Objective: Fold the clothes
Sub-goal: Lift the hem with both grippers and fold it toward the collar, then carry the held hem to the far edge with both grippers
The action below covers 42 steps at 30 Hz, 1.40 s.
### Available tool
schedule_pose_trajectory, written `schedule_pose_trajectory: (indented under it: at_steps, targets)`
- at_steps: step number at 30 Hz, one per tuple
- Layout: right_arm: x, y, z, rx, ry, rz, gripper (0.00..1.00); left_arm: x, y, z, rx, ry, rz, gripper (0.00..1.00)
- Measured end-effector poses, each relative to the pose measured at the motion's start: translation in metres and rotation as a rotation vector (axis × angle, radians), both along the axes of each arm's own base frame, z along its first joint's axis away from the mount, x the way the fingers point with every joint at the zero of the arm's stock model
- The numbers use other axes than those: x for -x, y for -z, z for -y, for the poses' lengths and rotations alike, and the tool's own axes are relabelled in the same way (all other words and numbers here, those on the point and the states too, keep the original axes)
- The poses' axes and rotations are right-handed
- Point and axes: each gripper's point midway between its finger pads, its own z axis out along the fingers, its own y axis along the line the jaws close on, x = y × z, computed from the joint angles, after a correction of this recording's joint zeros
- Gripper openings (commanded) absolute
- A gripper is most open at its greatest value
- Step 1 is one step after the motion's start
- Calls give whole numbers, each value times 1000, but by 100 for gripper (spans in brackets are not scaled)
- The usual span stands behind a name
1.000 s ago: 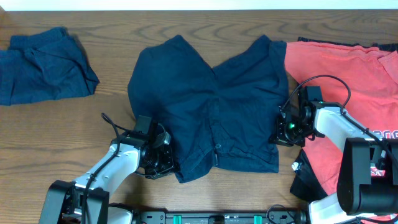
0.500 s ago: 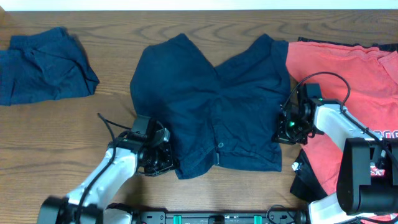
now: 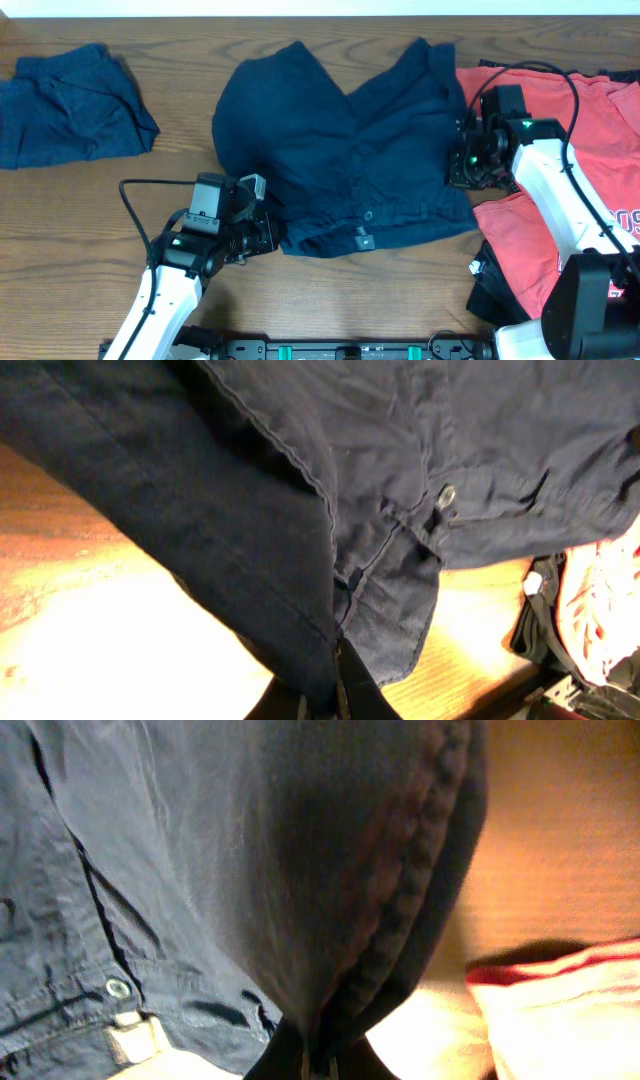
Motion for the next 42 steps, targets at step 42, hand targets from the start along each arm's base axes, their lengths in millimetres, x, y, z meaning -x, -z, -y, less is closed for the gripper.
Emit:
schedule_pose_trajectory:
  at_steps: [42]
  targets:
    - [-79,-194,7,91,-10,438,1,-92,-172,-64,-354,-233,754,6]
